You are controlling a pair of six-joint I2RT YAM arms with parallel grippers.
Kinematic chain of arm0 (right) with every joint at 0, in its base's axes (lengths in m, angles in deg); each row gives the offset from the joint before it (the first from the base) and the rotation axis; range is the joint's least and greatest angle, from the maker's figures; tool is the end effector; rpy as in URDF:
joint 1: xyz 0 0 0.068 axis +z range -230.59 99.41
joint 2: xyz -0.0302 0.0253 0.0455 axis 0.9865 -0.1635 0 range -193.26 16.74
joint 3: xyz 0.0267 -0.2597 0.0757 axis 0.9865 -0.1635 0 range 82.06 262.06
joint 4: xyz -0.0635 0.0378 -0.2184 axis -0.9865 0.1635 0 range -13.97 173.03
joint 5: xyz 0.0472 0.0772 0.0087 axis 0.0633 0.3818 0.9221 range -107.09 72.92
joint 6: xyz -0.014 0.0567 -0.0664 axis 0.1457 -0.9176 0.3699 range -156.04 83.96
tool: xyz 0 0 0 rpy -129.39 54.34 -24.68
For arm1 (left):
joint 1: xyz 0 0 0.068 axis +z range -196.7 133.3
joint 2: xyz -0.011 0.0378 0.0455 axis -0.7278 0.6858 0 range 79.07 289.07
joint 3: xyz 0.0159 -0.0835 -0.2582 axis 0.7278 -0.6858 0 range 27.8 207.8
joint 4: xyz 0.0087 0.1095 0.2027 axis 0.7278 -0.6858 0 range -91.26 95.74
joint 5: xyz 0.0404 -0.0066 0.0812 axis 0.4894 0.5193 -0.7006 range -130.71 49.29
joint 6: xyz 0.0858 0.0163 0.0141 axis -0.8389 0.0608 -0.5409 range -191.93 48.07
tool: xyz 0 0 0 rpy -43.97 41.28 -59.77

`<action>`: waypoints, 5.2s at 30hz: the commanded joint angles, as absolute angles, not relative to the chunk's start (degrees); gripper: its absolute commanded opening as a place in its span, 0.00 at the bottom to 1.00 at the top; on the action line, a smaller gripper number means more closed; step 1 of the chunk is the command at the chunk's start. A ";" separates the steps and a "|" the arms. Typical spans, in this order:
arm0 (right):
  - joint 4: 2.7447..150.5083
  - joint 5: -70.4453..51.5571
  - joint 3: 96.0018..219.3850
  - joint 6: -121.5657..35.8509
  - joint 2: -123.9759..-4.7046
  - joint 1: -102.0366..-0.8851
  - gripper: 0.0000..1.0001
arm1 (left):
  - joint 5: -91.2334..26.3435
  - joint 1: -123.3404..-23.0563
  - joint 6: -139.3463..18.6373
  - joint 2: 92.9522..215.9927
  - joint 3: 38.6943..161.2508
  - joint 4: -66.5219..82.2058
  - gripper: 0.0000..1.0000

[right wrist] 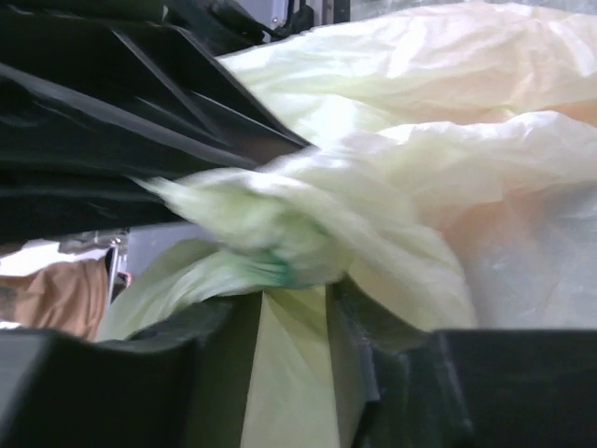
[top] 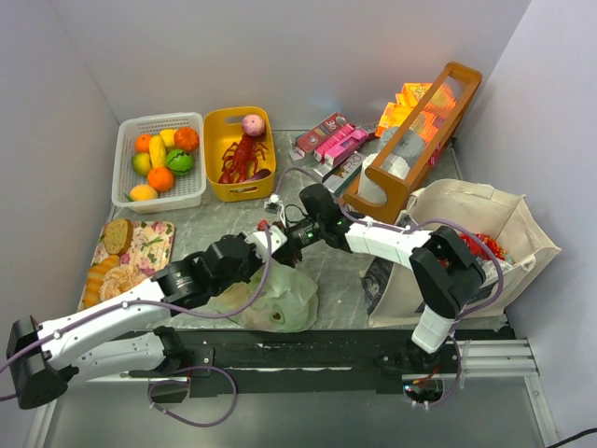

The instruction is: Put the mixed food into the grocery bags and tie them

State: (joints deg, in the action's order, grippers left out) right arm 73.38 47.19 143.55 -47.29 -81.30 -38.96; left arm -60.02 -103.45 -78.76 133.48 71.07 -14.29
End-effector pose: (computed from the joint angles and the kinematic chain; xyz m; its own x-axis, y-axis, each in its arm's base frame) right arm 0.2163 0.2870 0.2357 -0.5742 -0.3969 -0.7161 -0.7496 -0.0968 0.6547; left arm 0.1385 -0.1639 0.2686 -0.2064 0.5195 -0.8292 0.6633 0.6973 0.2717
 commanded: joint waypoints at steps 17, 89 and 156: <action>58.73 56.21 137.00 -59.41 -72.29 -45.86 0.00 | -65.84 -103.21 -81.25 134.00 70.87 -6.22 0.01; 83.96 40.57 142.18 -35.51 -71.68 -38.40 0.29 | -64.26 -108.05 -69.56 122.31 44.07 37.38 0.01; 87.63 14.29 140.42 -39.21 -60.78 -37.52 0.00 | -52.76 -102.08 -43.23 110.62 58.13 -3.66 0.73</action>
